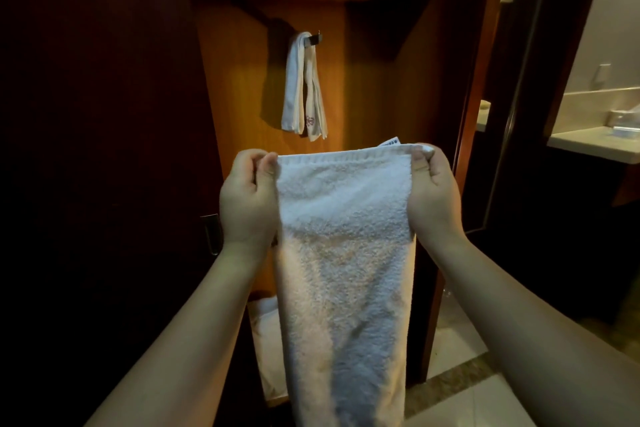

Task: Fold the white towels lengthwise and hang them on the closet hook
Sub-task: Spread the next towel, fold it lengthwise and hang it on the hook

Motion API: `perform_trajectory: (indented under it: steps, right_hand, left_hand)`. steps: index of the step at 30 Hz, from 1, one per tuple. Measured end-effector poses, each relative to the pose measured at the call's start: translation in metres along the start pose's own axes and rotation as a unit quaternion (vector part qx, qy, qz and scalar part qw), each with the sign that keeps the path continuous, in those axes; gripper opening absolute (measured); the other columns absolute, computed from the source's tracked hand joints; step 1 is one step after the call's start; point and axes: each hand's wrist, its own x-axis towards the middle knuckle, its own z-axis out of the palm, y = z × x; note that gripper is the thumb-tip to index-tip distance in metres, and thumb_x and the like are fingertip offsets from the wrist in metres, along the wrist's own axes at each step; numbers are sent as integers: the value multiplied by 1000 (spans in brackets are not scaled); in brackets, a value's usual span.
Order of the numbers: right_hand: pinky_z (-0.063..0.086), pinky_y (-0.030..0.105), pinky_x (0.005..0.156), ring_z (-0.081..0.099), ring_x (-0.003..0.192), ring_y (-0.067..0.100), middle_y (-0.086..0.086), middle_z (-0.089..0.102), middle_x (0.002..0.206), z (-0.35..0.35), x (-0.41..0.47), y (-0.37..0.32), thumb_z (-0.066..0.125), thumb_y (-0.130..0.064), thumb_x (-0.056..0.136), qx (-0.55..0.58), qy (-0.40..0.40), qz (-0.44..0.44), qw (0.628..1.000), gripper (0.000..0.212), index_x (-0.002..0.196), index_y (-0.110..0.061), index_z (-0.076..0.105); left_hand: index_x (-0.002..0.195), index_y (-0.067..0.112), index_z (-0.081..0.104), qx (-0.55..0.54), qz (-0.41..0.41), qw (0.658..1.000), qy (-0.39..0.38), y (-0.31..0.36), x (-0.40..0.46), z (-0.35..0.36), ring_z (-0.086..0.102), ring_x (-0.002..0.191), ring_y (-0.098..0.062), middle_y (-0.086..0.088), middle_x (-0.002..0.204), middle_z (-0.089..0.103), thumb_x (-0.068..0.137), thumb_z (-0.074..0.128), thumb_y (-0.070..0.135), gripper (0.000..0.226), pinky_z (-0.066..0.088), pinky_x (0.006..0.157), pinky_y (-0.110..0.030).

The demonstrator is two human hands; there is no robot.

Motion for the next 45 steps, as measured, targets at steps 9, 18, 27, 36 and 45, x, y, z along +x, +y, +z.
perform_trajectory:
  steps: [9, 18, 27, 36, 45]
  right_hand:
    - [42, 6, 63, 61, 81, -6, -27, 64, 89, 7, -4, -2, 39, -44, 106, -1, -10, -6, 1000, 22, 98, -39, 59]
    - [41, 4, 64, 59, 84, -10, -35, 61, 91, -4, -1, 0, 40, -44, 105, -25, -9, -21, 999, 19, 97, -44, 57]
    - [45, 21, 73, 62, 90, -4, -24, 65, 99, -8, 5, 2, 40, -45, 104, -37, -34, -27, 998, 21, 98, -42, 60]
    - [58, 50, 90, 67, 115, 34, 18, 69, 125, -27, 3, 13, 86, -63, 62, 266, -250, 236, 901, 90, 130, -8, 63]
    - [54, 45, 95, 56, 130, 34, 21, 59, 139, -45, -3, 61, 89, -29, 75, 382, -354, 379, 765, 63, 130, -7, 66]
  left_hand:
    - [98, 28, 72, -134, -232, 957, -109, -34, -21, -5, 70, 76, -13, 6, 87, 75, 99, 56, 44, 22, 52, 62, -27]
    - [81, 5, 59, -91, -72, 993, -17, -13, -18, 2, 60, 66, -27, -16, 76, 62, 103, 43, 49, 52, 50, 57, -41]
    - [101, 13, 68, -255, -251, 901, -246, -14, 7, -11, 70, 57, -5, 3, 70, 75, 87, 68, 40, 31, 50, 48, -13]
    - [119, 2, 65, -325, -345, 851, -227, -13, -4, -5, 69, 108, -35, -20, 115, 72, 89, 57, 44, 53, 56, 93, -44]
    - [99, 12, 79, -322, -346, 836, -280, -26, -12, -6, 72, 102, -35, -20, 111, 73, 78, 69, 50, 45, 61, 78, -38]
